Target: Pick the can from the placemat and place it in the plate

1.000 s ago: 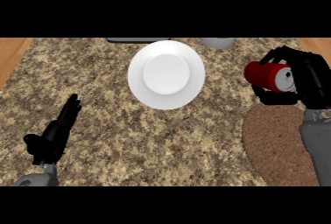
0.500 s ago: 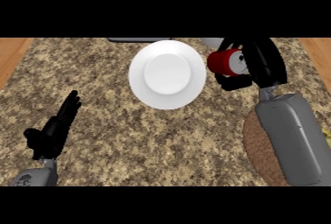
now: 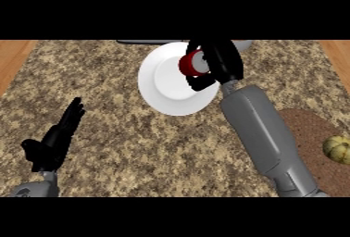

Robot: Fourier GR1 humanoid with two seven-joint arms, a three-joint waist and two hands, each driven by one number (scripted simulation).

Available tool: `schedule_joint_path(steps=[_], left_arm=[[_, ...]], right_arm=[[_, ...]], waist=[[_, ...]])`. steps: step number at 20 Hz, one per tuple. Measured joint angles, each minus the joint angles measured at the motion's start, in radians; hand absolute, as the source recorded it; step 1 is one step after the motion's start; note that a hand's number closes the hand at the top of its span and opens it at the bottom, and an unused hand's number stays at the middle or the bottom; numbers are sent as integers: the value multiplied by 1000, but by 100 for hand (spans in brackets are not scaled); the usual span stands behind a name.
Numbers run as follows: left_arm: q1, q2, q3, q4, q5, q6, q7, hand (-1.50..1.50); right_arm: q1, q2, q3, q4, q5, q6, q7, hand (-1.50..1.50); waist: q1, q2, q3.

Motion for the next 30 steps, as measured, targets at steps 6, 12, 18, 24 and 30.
schedule_joint_path(steps=[6, 12, 18, 24, 30], left_arm=[[-2, -17, -16, -4, -9, -2, -7, 0], [-24, -18, -23, -2, -14, -10, 2, 0], [-49, -31, -29, 7, -25, 3, 12, 0], [-34, -27, -17, 29, -25, -1, -19, 0], [-15, -26, -8, 5, -21, 7, -3, 0]], right_arm=[[-110, 35, 3, 229, -90, -150, -12, 150], [-188, 43, 19, 414, -237, -301, 21, -150], [-251, 45, -3, 524, -390, -347, -19, -150], [-211, 44, -137, 490, -556, -389, -197, -150], [-133, -7, -281, 452, -723, -251, -370, -150]], waist=[[17, 5, 0], [39, 11, 0], [43, 13, 0], [26, 13, 1], [5, 6, 1]])
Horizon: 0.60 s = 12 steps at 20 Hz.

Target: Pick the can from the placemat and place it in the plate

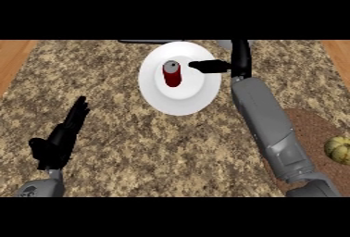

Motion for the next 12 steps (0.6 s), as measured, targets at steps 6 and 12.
schedule_joint_path(steps=[6, 12], left_arm=[[-4, 3, 12, 23, -4, 2, -19, 0], [-8, 22, 29, 19, 7, -18, -18, 0]], right_arm=[[92, -129, -76, 41, -81, 206, -170, -150], [147, -226, -95, 134, -85, 349, -344, -150]], waist=[[-9, -1, 0], [-3, 0, 0]])
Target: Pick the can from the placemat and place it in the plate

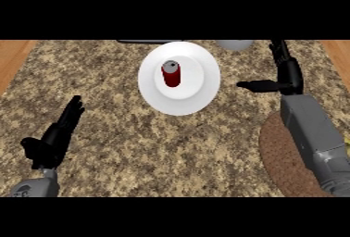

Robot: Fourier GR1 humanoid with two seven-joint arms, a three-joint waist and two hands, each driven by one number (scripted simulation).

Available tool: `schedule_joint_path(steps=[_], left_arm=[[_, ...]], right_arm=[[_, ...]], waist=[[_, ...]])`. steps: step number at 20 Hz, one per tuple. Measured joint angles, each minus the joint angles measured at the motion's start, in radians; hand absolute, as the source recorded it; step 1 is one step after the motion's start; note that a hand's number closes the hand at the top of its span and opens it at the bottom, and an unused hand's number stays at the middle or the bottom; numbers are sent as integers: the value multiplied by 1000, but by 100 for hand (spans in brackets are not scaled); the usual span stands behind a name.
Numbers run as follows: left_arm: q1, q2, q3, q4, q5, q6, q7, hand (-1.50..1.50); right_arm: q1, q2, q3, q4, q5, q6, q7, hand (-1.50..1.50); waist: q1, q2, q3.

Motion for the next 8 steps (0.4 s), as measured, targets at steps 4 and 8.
schedule_joint_path(steps=[4, 8], left_arm=[[-12, 1, 0, -8, 5, -8, 23, 0], [-11, -6, -3, 2, -1, -8, 14, 0]], right_arm=[[-3, -50, -5, 75, 14, 51, -68, -150], [8, -98, -10, 131, 26, 90, -131, -150]], waist=[[5, 1, 0], [7, 3, 1]])
